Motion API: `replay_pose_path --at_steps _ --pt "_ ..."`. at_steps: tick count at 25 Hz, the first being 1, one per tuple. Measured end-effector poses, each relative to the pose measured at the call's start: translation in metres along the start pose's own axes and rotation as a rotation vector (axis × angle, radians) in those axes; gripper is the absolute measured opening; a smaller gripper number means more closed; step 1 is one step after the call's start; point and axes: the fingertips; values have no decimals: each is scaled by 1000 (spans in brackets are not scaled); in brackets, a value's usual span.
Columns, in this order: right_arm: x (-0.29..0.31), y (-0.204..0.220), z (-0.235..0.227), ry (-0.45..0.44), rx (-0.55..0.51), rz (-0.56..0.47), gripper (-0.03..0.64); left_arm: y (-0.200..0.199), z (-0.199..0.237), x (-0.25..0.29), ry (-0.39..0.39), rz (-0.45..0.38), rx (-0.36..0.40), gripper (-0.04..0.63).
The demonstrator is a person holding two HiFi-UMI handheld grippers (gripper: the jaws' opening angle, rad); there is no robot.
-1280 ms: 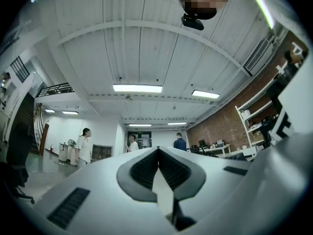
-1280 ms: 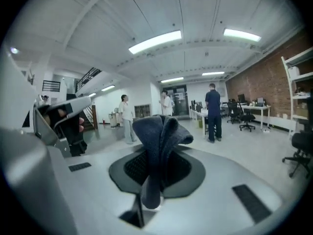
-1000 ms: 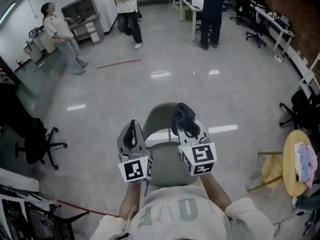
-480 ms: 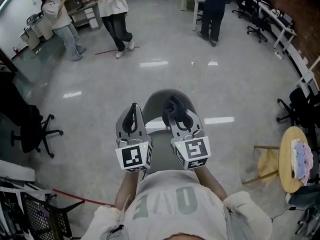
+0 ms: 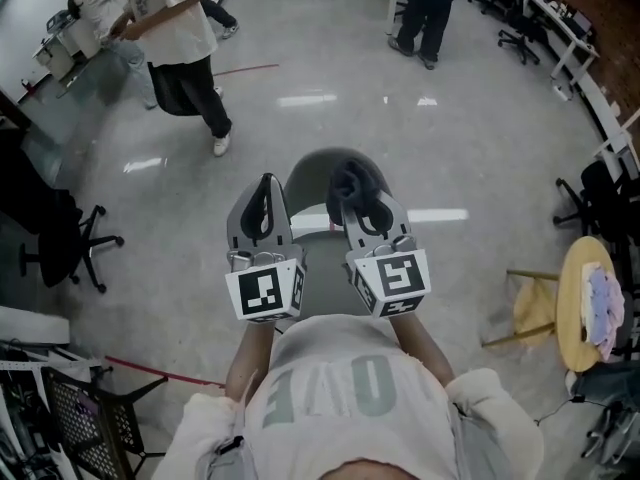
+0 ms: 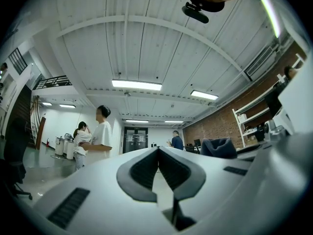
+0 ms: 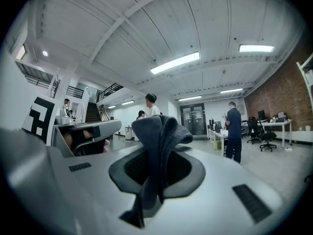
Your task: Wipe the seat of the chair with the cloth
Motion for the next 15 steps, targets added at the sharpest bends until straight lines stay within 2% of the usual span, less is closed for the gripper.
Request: replay_pose_path --at_steps 15 --pt "-2 13 0 -24 11 43 57 6 -8 0 3 24 -5 15"
Point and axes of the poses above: the fingertips, and each gripper's own axes: x forward along the fingers, z to its left, y out of its underside, and after that the axes turned 9 degrees about -y, right-handed
